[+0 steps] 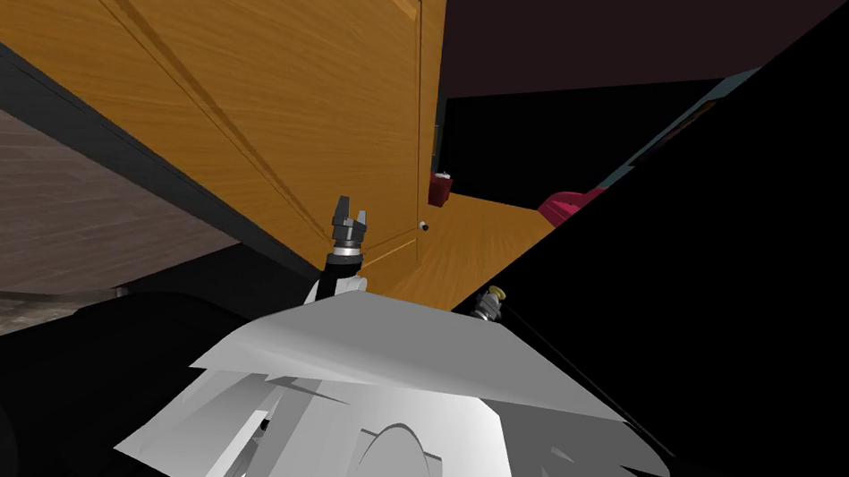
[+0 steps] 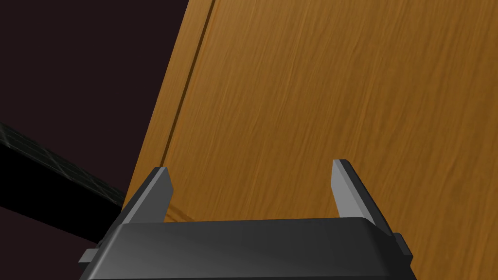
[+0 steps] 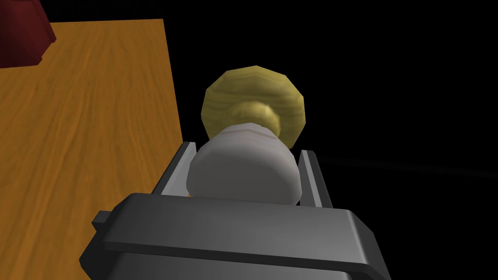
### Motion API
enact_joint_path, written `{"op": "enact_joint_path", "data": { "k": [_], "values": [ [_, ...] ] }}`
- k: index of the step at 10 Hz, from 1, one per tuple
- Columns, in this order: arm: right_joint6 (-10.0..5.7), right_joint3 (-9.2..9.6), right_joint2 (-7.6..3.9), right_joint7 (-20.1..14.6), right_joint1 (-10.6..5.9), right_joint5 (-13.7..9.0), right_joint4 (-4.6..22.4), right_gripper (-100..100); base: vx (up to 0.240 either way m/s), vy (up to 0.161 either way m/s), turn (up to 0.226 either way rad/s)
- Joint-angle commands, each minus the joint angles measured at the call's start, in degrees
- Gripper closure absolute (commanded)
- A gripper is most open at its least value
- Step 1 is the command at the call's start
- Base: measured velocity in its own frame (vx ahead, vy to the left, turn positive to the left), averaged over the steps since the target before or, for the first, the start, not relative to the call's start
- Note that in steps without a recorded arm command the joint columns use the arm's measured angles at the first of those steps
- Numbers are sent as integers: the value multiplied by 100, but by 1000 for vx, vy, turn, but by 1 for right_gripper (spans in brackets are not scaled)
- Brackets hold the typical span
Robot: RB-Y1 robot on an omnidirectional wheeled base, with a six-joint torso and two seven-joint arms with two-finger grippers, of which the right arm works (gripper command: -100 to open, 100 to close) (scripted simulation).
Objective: Push the door open
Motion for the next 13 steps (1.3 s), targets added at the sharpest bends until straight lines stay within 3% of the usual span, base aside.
{"op": "enact_joint_path", "data": {
  "k": [1, 4, 5, 6, 8, 10, 12, 13],
  "values": [
    [-115, -143, -3, -25, -59, -57, 133, 100, 185, -44, -43],
    [-149, -254, 40, 18, -88, -127, 169, 100, 183, -31, -38],
    [-93, -206, 40, 20, -46, -120, 136, 100, 78, -22, -12],
    [-44, -476, 84, -31, -145, 60, 233, 100, 33, -17, -3],
    [24, -777, 148, -91, -260, 282, 352, 100, 34, -19, 3],
    [66, -968, 188, -128, -331, 418, 425, 100, 31, -20, -2],
    [160, -1314, 280, -211, -490, 724, 589, 100, 30, -26, -6],
    [160, -1390, 280, -211, -490, 724, 589, 100, 35, -20, 3]
  ]
}}
